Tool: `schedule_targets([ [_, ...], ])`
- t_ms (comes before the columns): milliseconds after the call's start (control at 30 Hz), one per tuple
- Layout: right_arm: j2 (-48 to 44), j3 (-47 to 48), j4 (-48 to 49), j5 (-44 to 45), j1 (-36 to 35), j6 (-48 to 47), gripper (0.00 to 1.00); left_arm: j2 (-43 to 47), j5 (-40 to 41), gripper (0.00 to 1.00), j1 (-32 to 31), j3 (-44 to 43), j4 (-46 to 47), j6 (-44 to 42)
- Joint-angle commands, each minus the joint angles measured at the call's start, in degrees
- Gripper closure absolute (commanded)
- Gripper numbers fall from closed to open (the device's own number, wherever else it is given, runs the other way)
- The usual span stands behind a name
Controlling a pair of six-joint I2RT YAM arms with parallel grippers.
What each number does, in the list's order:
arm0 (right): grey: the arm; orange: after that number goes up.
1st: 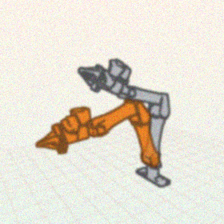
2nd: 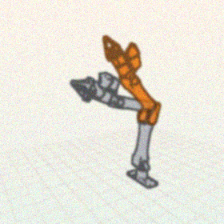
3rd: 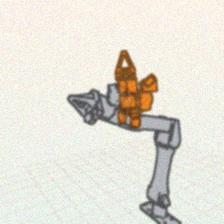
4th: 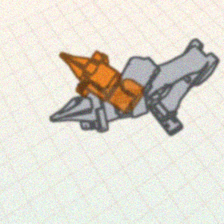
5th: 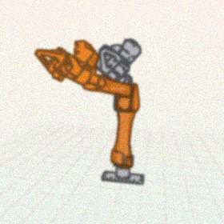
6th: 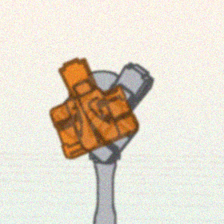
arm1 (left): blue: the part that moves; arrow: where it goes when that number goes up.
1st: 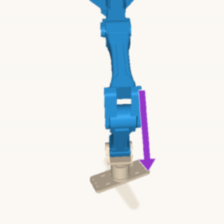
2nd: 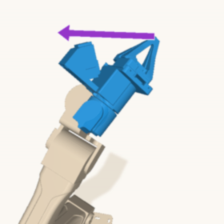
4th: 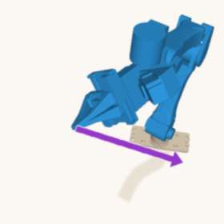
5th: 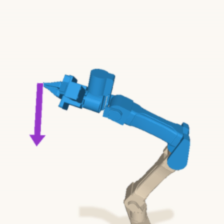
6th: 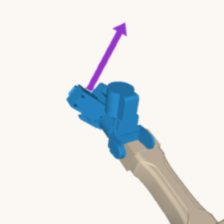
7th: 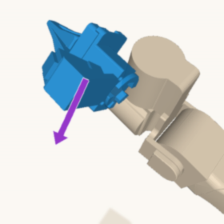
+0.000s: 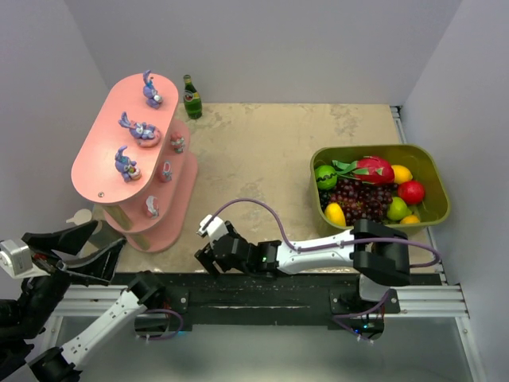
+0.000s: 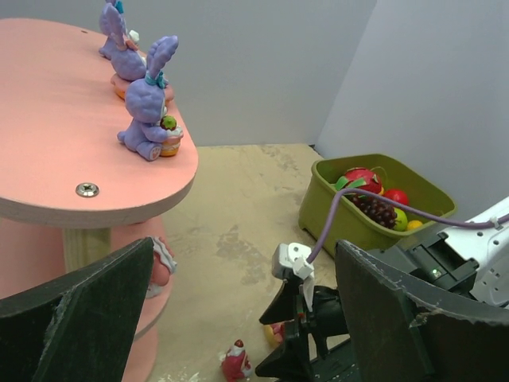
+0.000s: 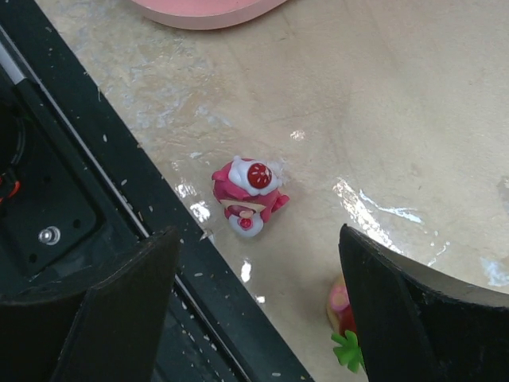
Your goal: Place and organize the plastic toys onto the shelf
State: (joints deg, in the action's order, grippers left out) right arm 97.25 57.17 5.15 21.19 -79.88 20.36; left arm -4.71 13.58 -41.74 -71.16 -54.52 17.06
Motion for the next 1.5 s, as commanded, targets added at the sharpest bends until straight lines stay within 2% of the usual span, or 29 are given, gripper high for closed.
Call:
schedule_targets([
  [0, 1.4, -0.4, 7.5, 2.0, -0.1, -0.8, 0.16, 0.9, -1.1, 0.01, 0.3, 0.5, 2.1, 1.3],
  [200, 4.2, 0.0, 11.1, 1.5, -0.2, -3.2, 0.18, 2.5, -0.8, 0.0, 0.3, 0.4, 2.2, 1.9],
  [467, 7.4, 1.5, 13.8, 1.2, -0.1, -4.7, 0.27, 1.5, -0.5, 0.0, 0.3, -2.8, 0.1, 1.9],
  [667, 9.5, 2.1, 14.3, 1.7, -0.2, -4.1, 0.37, 1.4, -0.4, 0.01, 0.3, -3.3, -0.1, 1.9],
  [933, 9.8, 0.0, 19.5, 3.4, -0.1, -4.0, 0.48, 1.2, 0.0, 0.01, 0.3, -3.9, -0.5, 1.7],
  [1300, 11.7, 2.2, 18.3, 4.6, -0.1, -3.8, 0.79, 0.8, 0.1, 0.01, 0.3, -4.1, -1.0, 1.4],
  [1467, 11.3, 4.3, 18.1, 3.6, -0.2, -7.7, 0.83, 0.8, 0.2, 0.0, 0.3, -3.9, -1.0, 1.2],
])
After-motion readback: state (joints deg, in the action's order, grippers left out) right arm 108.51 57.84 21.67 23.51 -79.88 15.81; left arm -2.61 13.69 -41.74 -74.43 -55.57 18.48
